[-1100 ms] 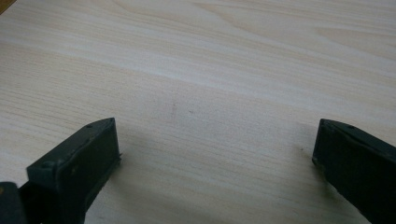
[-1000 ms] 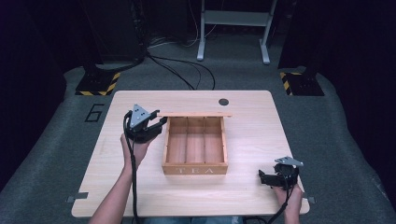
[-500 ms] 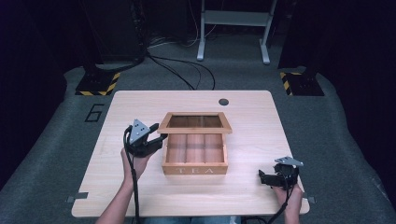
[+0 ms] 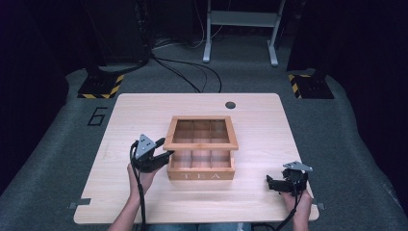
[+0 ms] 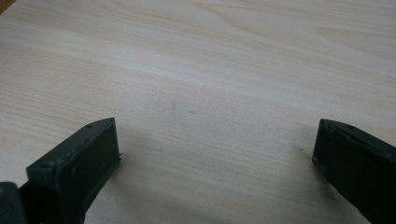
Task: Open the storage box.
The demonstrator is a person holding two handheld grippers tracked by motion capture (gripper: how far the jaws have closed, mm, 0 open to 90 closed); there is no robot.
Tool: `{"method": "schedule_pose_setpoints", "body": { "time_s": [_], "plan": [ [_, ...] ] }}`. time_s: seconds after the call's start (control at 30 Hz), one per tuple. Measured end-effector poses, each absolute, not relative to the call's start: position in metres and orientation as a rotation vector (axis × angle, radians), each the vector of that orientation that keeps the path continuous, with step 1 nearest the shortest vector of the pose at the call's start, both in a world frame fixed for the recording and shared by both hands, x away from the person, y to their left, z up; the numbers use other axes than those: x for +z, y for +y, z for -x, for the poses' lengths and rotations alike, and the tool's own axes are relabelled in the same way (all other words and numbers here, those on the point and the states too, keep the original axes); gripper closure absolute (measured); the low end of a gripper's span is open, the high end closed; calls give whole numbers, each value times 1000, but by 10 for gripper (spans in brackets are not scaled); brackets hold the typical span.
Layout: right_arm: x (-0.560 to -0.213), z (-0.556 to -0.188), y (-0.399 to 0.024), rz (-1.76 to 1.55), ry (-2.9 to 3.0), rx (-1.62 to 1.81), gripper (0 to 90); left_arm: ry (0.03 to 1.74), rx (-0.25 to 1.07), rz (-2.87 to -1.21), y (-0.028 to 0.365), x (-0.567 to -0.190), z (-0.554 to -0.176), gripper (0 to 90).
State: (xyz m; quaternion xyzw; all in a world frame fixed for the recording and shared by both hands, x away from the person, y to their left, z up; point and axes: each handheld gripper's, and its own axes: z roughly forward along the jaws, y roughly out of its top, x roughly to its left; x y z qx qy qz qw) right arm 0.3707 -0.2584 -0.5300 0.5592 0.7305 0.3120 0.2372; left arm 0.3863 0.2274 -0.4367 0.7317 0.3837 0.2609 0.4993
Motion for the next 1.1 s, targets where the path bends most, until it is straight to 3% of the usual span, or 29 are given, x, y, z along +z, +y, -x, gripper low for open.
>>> {"method": "schedule_pose_setpoints", "body": {
  "time_s": [0.7,1.1],
  "plan": [
    [-530,-371,-258,-1533,2002,855,0,988,469,-1811,228,-481,-382,473],
    [-530,-371,-258,-1535,1999,854,0,1017,444,-1827,231,-486,-381,401]
  ]
}}
